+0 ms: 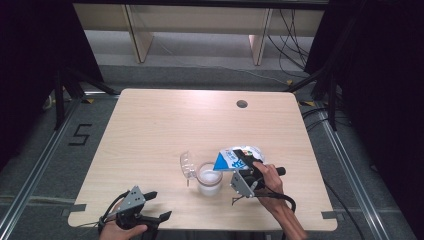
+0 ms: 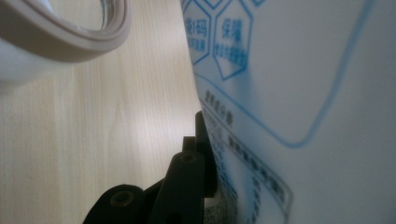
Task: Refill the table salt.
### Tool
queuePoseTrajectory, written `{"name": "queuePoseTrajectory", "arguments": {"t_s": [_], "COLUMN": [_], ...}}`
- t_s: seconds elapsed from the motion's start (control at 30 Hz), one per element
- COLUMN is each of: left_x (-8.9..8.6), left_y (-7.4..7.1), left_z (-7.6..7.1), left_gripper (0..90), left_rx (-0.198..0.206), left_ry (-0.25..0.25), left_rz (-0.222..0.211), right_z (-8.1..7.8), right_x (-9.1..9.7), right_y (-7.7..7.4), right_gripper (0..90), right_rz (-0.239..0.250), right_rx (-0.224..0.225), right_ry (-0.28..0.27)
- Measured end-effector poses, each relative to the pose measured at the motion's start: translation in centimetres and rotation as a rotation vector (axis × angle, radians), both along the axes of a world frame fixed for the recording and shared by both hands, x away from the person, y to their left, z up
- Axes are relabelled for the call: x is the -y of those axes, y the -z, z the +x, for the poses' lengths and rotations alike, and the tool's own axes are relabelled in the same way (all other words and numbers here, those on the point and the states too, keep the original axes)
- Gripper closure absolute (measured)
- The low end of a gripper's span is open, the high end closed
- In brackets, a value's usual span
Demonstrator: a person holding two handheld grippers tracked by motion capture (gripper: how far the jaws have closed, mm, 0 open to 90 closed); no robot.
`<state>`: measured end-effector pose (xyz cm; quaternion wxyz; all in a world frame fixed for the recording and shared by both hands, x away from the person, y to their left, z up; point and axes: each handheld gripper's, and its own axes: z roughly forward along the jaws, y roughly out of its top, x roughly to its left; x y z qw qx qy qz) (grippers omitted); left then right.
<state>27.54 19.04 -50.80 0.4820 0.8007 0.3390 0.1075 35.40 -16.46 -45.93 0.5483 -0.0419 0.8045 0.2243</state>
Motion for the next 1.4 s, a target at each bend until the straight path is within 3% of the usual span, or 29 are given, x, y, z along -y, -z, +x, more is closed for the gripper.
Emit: {"name": "queuePoseTrajectory", "arguments": {"t_s": [0.03,0.13,0.17,0.23,0.3,0.7,0.97,1.07,1.3,1.37,1.4], "left_x": [0.0,0.0,0.0,0.0,-0.1,-0.1,-0.1,0.0,0.1,0.1,0.1], "left_y": [0.0,0.0,-0.1,-0.1,-0.1,0.0,-0.1,0.0,0.0,0.0,0.0], "left_z": [0.0,0.0,0.0,0.0,0.0,0.0,0.0,0.0,0.0,0.0,0.0], "left_gripper": [15.6,15.6,15.6,15.6,15.6,15.6,15.6,15.6,15.6,15.6,15.6], "left_rx": [0.000,0.003,0.003,0.003,0.003,0.006,0.003,0.005,0.004,0.003,0.003], "left_ry": [-0.001,-0.005,-0.005,-0.006,0.000,0.005,0.001,0.003,-0.002,-0.001,0.000], "left_rz": [-0.001,0.001,0.002,0.002,0.009,0.000,0.005,0.001,-0.008,-0.008,-0.007], "right_z": [0.1,0.1,0.5,0.3,0.4,1.3,2.2,2.7,3.7,4.0,4.0], "right_x": [0.1,0.5,0.8,1.0,1.6,4.9,8.1,9.2,11.8,12.5,12.7], "right_y": [0.0,-0.2,-0.8,-0.3,-0.4,0.0,0.7,1.1,2.3,2.5,2.7], "right_gripper": [86.3,86.4,86.4,86.5,86.7,87.0,87.2,87.3,87.5,87.5,87.5], "right_rz": [0.022,0.083,0.032,0.137,0.186,0.371,0.578,0.611,0.778,0.794,0.825], "right_rx": [0.010,-0.026,0.024,-0.060,-0.101,-0.206,-0.299,-0.324,-0.389,-0.381,-0.405], "right_ry": [-0.002,0.015,-0.031,0.027,0.040,0.076,0.160,0.196,0.254,0.261,0.268]}}
